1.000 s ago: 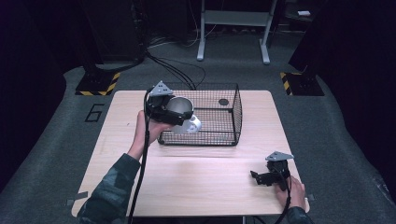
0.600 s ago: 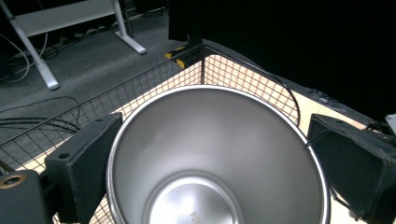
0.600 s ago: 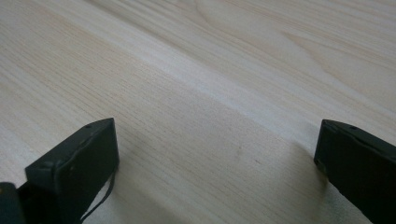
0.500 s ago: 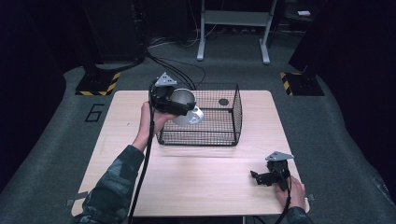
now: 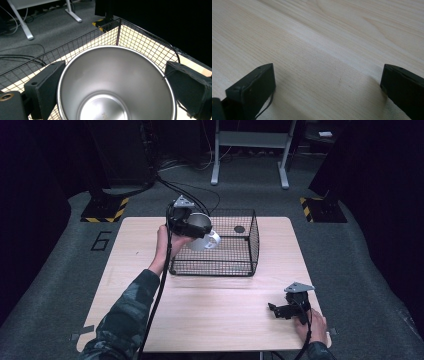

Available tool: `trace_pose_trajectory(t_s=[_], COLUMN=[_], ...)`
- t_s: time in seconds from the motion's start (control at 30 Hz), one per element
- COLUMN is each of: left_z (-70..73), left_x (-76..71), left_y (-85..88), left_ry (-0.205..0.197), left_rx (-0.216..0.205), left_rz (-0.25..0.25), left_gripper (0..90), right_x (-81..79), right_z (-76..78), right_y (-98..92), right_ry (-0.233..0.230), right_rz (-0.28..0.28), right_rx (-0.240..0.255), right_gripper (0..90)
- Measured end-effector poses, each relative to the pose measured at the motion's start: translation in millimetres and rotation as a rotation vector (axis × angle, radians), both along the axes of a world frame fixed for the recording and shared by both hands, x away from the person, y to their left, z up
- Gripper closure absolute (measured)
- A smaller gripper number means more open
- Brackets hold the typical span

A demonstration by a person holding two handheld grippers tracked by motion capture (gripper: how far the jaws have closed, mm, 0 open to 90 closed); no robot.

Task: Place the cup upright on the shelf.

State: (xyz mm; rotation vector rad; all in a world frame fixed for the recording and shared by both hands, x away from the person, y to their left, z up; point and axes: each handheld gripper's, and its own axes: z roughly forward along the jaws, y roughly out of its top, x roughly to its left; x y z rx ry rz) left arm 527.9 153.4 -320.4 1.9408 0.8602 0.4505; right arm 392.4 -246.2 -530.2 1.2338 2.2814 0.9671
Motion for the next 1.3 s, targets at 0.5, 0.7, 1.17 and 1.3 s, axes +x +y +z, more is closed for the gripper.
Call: trace_pose_trajectory(t_s=[0.5, 0.7, 1.17, 1.3], left_z=[-24.1, -34.4, -55.5, -61.4], left_x=[27.1, 36.0, 52.6, 57.0], left_y=[-13.5, -18.2, -28.9, -32.0], left_ry=[0.051, 0.08, 0.121, 0.138], left_rx=[0.037, 0.057, 0.086, 0.1], left_rz=[0.007, 0.013, 0.016, 0.01], left_gripper=[6.3, 6.3, 6.3, 6.3], right_x=[0.0, -0.1, 0.0, 0.0], right_z=[0.1, 0.0, 0.0, 0.0], right_y=[0.3, 0.3, 0.0, 0.0], right_ry=[0.001, 0.001, 0.0, 0.0], right_rz=[-0.003, -0.003, 0.0, 0.0], right_rx=[0.004, 0.004, 0.0, 0.0], right_gripper=[0.0, 0.0, 0.0, 0.0])
